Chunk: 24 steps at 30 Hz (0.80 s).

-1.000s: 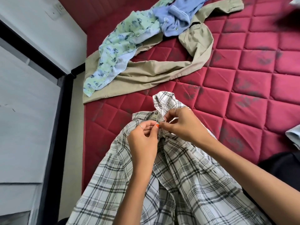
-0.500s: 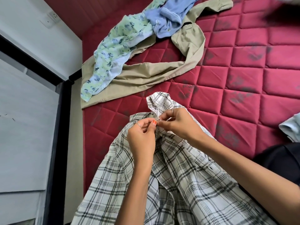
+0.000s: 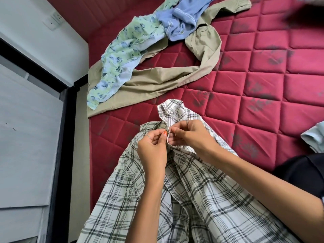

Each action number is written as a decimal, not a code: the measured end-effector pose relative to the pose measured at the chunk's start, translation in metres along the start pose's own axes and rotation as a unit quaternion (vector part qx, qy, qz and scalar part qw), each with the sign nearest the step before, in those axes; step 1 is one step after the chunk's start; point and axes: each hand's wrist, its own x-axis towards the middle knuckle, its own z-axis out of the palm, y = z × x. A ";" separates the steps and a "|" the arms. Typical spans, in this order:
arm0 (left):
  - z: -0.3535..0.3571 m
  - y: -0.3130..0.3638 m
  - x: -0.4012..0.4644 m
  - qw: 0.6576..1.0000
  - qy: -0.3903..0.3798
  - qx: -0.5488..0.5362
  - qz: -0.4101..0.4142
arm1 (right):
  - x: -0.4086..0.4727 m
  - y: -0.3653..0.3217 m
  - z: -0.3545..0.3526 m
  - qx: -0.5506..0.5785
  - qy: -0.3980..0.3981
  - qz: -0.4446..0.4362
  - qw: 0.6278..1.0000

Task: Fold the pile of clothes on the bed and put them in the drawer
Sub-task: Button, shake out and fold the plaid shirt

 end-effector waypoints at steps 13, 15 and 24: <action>0.007 0.015 -0.003 0.996 0.001 0.082 0.028 | 0.006 0.001 -0.001 -0.176 0.036 -0.055 0.982; 0.009 0.015 -0.003 0.997 0.007 0.072 0.023 | 0.006 0.001 -0.002 -0.221 0.045 -0.076 0.971; 0.017 0.008 0.002 0.998 0.060 0.025 -0.009 | 0.000 -0.002 0.003 -0.333 0.049 -0.160 0.928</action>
